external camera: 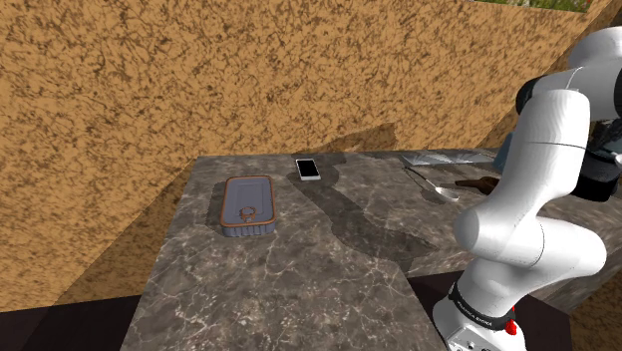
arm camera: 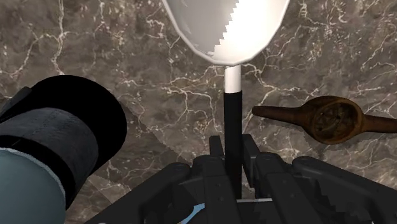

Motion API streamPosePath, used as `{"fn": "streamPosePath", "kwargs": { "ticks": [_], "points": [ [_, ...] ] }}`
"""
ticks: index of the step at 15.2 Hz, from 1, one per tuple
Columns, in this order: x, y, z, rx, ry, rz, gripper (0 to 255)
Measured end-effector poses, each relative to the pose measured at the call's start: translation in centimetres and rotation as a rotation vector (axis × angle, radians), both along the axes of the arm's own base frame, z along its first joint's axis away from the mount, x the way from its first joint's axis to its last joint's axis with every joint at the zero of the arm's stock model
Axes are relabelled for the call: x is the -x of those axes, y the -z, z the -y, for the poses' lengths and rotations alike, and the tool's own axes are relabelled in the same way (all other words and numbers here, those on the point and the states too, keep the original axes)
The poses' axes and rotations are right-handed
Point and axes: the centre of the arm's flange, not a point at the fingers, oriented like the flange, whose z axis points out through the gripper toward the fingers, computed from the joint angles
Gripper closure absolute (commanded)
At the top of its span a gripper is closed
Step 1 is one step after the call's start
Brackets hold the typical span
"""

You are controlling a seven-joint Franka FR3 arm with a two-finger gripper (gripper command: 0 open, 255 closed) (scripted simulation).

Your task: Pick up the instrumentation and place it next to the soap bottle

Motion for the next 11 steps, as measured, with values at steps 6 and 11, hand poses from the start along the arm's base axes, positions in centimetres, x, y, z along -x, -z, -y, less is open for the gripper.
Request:
{"fn": "streamPosePath", "kwargs": {
  "ticks": [6, 11],
  "points": [
    [0.0, 3.3, 0.0, 0.0, 0.0, 0.0, 255],
    [0.0, 5.8, 0.0, 0.0, 0.0, 0.0, 255]
  ]
}}
